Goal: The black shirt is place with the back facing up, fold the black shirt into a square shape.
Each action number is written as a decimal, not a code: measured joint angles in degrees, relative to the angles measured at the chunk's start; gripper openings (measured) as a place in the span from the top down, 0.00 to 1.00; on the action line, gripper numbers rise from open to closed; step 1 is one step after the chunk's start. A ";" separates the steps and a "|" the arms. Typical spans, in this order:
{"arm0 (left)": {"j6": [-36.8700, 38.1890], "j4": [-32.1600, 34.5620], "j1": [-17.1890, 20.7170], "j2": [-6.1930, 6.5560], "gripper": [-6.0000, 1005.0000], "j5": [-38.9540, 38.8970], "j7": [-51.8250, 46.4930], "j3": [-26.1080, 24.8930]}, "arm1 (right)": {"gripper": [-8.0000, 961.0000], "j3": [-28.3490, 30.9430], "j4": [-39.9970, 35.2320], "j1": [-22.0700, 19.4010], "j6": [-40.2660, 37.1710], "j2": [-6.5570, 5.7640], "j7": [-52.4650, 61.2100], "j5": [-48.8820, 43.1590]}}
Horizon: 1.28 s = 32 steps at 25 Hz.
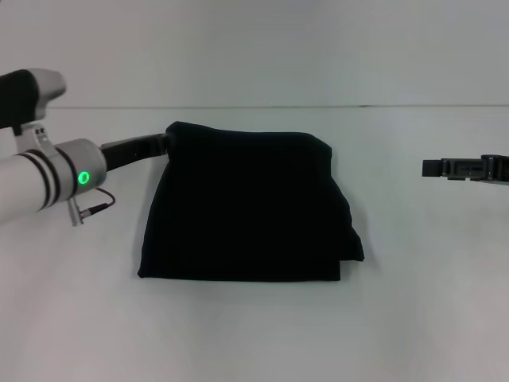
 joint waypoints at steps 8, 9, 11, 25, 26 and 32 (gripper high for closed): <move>25.44 11.36 5.89 -0.32 0.62 -0.54 1.87 -0.09 | 0.12 0.48 0.00 -0.15 -0.59 -0.72 0.00 0.12; 29.16 12.15 6.26 -0.39 0.60 -0.56 2.95 -0.08 | 0.12 0.51 0.00 -0.16 -0.74 -0.79 0.00 0.19; 36.25 13.13 6.79 -0.51 0.54 -0.60 4.57 -0.08 | 0.12 0.61 0.00 -0.20 -1.21 -0.88 0.00 0.26; 65.96 13.72 8.93 1.48 0.10 -0.68 19.17 -15.19 | 0.13 3.63 -4.06 -0.96 -13.68 3.99 -19.01 4.01; 66.17 13.97 8.93 1.71 0.10 -0.41 19.22 -15.37 | 0.12 3.34 -6.03 -0.97 -13.07 5.20 -19.59 3.94; 65.85 17.71 8.40 2.14 0.10 2.93 23.61 -13.29 | 0.12 -2.76 -15.77 0.01 -8.19 9.37 -19.41 2.29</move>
